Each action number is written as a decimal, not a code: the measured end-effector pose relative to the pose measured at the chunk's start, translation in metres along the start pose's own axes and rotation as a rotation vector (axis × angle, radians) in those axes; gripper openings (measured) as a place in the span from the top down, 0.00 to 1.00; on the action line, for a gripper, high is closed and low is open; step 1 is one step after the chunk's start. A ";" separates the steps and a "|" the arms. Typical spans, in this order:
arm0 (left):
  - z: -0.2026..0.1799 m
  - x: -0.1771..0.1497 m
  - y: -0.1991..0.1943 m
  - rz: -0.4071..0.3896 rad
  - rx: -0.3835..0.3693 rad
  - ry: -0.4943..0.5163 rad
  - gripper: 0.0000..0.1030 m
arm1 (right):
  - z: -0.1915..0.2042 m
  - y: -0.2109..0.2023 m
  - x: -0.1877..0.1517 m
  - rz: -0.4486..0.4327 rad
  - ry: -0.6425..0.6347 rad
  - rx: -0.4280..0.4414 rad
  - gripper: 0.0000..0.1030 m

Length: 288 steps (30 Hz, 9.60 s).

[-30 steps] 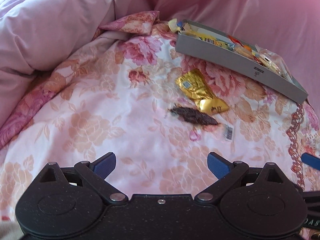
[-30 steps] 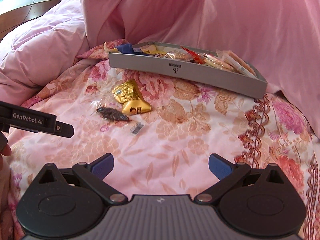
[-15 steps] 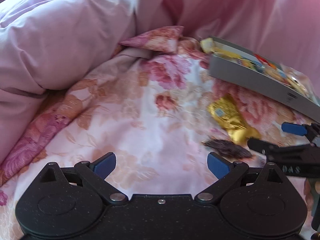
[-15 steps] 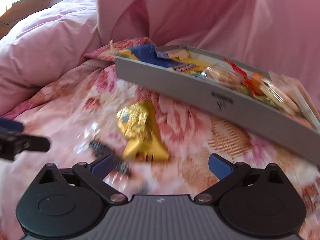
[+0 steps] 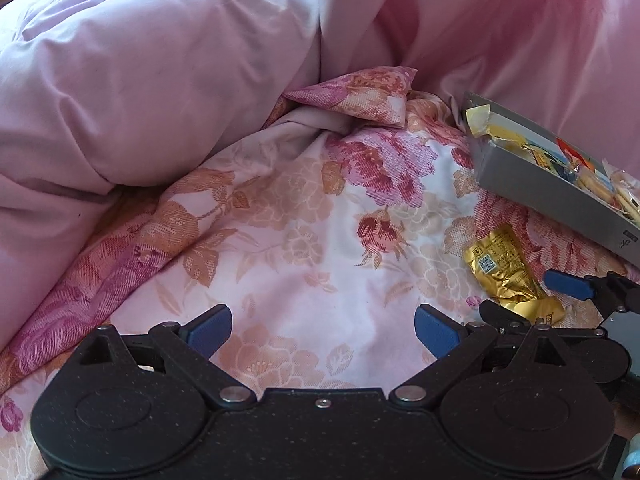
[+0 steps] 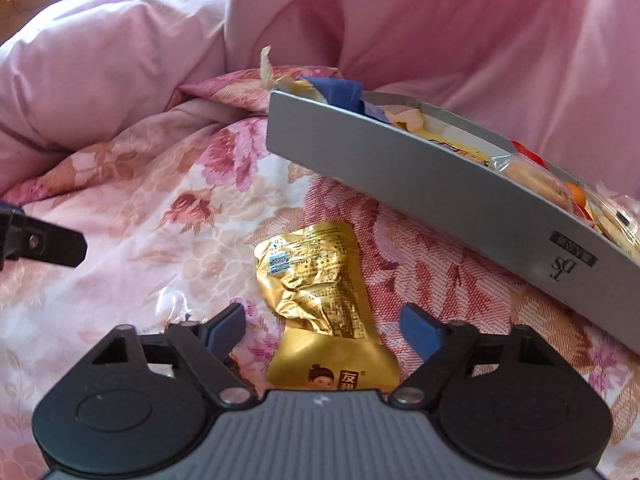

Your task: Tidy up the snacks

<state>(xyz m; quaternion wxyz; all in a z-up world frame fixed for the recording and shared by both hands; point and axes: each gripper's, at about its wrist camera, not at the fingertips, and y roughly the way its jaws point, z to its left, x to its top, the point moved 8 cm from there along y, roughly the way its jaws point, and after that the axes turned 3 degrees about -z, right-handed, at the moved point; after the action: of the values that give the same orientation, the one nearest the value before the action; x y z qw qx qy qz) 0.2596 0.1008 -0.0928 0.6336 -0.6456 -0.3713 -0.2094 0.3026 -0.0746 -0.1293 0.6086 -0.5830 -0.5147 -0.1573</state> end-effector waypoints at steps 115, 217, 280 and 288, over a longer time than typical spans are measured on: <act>-0.154 -0.087 -0.022 0.248 -0.388 0.473 0.53 | -0.037 -0.140 -0.107 0.159 0.062 -0.035 0.38; -0.194 0.141 0.073 -0.122 -0.231 0.116 0.53 | -0.130 -0.046 0.083 -0.304 -0.292 -0.446 0.38; -0.131 0.119 -0.066 -0.344 -0.225 0.000 0.02 | -0.131 -0.171 0.083 -0.388 0.160 -0.361 0.00; -0.116 0.087 -0.108 -0.385 -0.215 0.024 0.01 | -0.117 -0.208 0.072 -0.413 0.213 -0.363 0.00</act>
<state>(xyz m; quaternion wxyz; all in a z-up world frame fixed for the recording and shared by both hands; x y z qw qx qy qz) 0.2577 -0.0021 0.0566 0.5138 -0.6241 -0.4557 -0.3726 0.2195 -0.2033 0.0677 0.4999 -0.5455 -0.5193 -0.4276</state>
